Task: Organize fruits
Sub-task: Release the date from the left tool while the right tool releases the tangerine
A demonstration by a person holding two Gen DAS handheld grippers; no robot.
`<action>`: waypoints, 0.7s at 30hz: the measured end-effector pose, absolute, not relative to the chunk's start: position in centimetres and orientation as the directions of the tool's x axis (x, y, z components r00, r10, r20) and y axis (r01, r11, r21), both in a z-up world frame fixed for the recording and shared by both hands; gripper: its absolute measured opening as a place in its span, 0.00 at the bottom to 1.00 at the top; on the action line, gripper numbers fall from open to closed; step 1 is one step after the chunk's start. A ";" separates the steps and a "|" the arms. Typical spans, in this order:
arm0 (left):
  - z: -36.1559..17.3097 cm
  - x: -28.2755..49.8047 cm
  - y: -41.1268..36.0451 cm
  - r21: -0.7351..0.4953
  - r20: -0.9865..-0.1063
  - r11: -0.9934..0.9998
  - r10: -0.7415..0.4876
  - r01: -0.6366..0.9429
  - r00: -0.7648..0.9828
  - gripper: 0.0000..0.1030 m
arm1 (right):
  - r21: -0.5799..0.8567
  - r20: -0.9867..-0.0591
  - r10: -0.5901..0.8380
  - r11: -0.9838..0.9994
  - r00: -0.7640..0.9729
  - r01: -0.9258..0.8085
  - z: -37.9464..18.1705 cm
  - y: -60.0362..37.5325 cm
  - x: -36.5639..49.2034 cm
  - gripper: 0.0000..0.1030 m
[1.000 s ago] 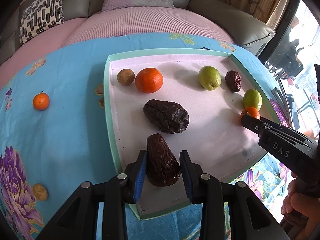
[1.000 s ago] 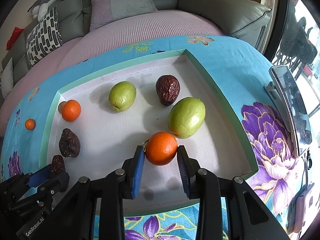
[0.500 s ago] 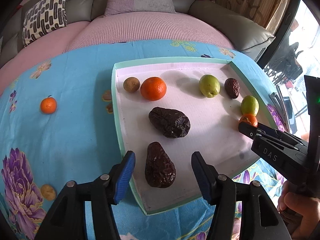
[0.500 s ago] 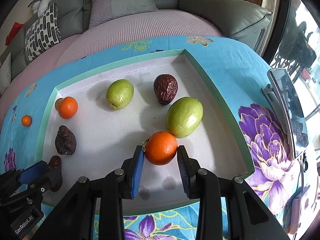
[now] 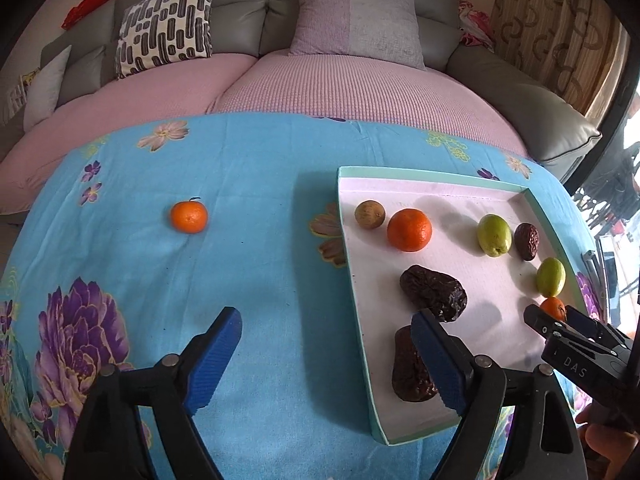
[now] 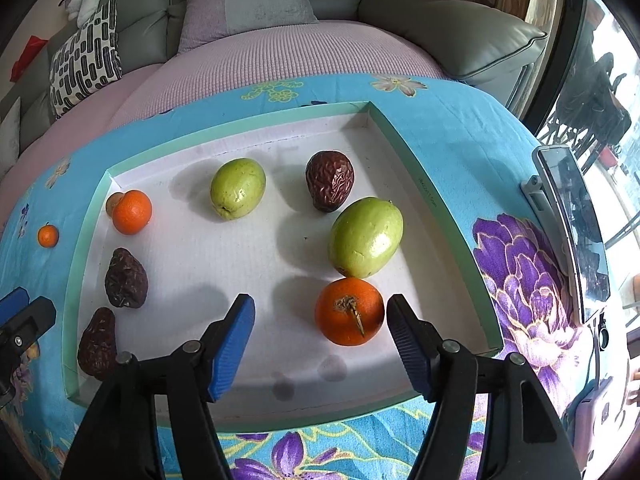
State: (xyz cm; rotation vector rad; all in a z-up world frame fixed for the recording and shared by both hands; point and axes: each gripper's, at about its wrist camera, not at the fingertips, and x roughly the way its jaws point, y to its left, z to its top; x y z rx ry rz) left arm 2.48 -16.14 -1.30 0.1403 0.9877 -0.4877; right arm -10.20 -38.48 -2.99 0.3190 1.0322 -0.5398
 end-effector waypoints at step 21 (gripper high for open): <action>-2.3 3.9 -13.1 -0.042 -0.810 0.939 -0.232 0.341 0.539 1.00 | -0.052 -0.844 -0.317 0.850 0.432 0.524 -2.5 -37.2 -9.4 0.93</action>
